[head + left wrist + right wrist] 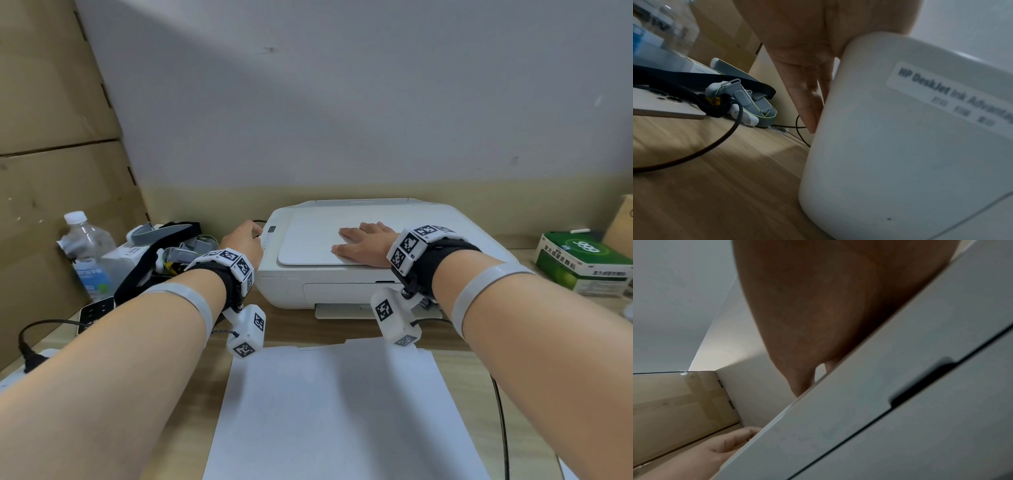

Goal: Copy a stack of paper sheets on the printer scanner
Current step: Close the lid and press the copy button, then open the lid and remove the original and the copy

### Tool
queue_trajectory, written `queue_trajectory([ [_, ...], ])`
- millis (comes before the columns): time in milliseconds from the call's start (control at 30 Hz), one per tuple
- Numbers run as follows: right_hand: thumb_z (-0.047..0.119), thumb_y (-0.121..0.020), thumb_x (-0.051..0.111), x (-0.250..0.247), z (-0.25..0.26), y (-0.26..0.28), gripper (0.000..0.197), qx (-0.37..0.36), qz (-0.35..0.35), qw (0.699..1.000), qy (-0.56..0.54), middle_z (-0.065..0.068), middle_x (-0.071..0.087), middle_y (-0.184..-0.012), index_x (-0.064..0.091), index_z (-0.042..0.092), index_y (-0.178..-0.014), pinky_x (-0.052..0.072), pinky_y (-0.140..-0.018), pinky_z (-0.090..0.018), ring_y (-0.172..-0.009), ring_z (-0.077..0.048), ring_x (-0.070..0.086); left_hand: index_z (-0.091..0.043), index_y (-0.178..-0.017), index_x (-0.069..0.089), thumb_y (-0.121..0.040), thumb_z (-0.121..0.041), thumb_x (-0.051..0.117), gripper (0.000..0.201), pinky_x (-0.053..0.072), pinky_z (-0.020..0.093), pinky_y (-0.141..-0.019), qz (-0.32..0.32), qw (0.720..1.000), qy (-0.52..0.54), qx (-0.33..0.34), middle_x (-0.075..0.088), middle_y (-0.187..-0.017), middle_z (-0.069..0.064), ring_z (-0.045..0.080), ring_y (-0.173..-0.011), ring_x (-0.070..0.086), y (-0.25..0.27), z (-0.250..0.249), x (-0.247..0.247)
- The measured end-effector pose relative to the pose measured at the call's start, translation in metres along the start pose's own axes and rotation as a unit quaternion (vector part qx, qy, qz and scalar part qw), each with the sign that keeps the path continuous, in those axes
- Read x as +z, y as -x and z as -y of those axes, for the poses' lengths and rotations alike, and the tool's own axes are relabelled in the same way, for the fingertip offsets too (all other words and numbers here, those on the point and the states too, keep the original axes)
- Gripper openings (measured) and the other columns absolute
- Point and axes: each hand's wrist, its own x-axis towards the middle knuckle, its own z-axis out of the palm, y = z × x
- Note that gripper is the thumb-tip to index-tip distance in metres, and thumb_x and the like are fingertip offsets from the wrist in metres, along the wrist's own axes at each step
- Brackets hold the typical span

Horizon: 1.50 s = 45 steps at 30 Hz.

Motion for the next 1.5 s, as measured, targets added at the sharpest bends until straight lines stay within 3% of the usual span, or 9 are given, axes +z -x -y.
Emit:
queue_trajectory([
  [567,0.062,-0.098,0.027,-0.006,0.002,0.012,0.066,-0.011,0.003,1.0,0.009,-0.008,0.014,-0.162,0.019,0.03,-0.155,0.007,-0.118,-0.043,-0.149,-0.029,0.008,-0.017,-0.125,0.058,-0.097,-0.008,0.043,0.033,0.052,0.037,-0.087,0.009,0.992,-0.124,0.035,0.063,-0.123,0.01,0.033,-0.101,0.061,-0.002,-0.008,-0.005],
  [733,0.052,-0.102,0.03,-0.014,-0.003,0.027,0.059,-0.015,-0.008,1.0,0.026,-0.012,0.03,-0.155,0.034,0.015,-0.148,0.022,-0.112,-0.042,-0.143,-0.032,0.025,-0.015,-0.078,0.061,-0.087,0.0,0.04,0.028,0.045,0.032,-0.064,0.036,0.977,-0.202,0.062,0.061,-0.113,0.017,0.032,-0.081,0.054,-0.002,-0.013,-0.013],
  [800,0.054,-0.101,0.029,-0.018,-0.009,0.029,0.06,0.003,0.007,0.999,0.033,-0.009,0.027,-0.157,0.031,0.018,-0.15,0.022,-0.113,-0.044,-0.143,-0.032,0.024,-0.013,-0.067,0.059,-0.087,-0.003,0.04,0.029,0.052,0.039,-0.075,0.025,0.975,-0.216,0.05,0.055,-0.117,0.023,0.038,-0.094,0.056,0.002,-0.017,-0.015],
  [867,0.058,-0.099,0.031,-0.023,-0.018,0.032,0.063,0.031,0.008,0.999,0.029,-0.007,0.022,-0.159,0.026,0.025,-0.152,0.021,-0.115,-0.048,-0.145,-0.033,0.022,-0.005,-0.081,0.066,-0.095,-0.017,0.041,0.031,0.048,0.045,-0.092,0.004,0.972,-0.23,0.036,0.05,-0.121,0.018,0.037,-0.108,0.05,0.003,-0.02,-0.012],
  [967,0.061,-0.094,0.039,-0.03,-0.039,0.036,0.068,0.094,0.013,0.995,0.032,-0.008,0.025,-0.158,0.028,0.026,-0.152,0.026,-0.113,-0.047,-0.141,-0.035,0.029,-0.007,-0.096,0.069,-0.099,-0.036,0.037,0.043,0.043,0.046,-0.099,0.002,0.973,-0.229,0.033,0.046,-0.128,0.014,0.033,-0.12,0.041,0.005,-0.028,-0.01],
  [1133,0.066,-0.054,0.058,-0.04,-0.087,0.035,0.087,0.182,0.003,0.983,0.01,-0.009,0.058,-0.12,0.052,0.019,-0.127,0.047,-0.093,-0.043,-0.107,-0.032,0.056,-0.015,-0.127,0.057,-0.103,-0.04,0.024,0.049,0.037,0.045,-0.106,0.093,0.965,-0.236,0.058,0.048,-0.136,0.017,0.035,-0.131,0.038,0.018,-0.058,-0.008],
  [1267,0.057,-0.078,0.063,-0.048,-0.098,0.055,0.067,0.21,-0.003,0.978,-0.003,-0.006,0.059,-0.126,0.052,0.014,-0.128,0.047,-0.091,-0.038,-0.112,-0.03,0.057,-0.011,-0.148,0.034,-0.101,-0.052,0.021,0.063,0.03,0.041,-0.112,0.136,0.972,-0.179,0.064,0.037,-0.153,0.01,0.033,-0.137,0.036,0.017,-0.07,0.004],
  [1400,0.053,-0.082,0.062,-0.051,-0.104,0.061,0.054,0.216,-0.005,0.976,-0.022,-0.005,0.063,-0.112,0.061,0.012,-0.117,0.049,-0.083,-0.037,-0.098,-0.028,0.06,-0.003,-0.136,0.045,-0.097,-0.059,0.027,0.07,0.038,0.042,-0.105,0.153,0.979,-0.126,0.051,0.052,-0.136,0.016,0.034,-0.121,0.05,0.014,-0.076,0.006],
  [1500,0.044,-0.088,0.061,-0.054,-0.103,0.067,0.048,0.226,-0.031,0.972,-0.062,-0.009,0.061,-0.118,0.059,0.01,-0.122,0.044,-0.079,-0.034,-0.096,-0.029,0.055,-0.002,-0.136,0.049,-0.099,-0.049,0.04,0.061,0.04,0.037,-0.101,0.149,0.982,-0.111,0.037,0.055,-0.135,0.015,0.033,-0.122,0.052,0.02,-0.079,0.005],
])
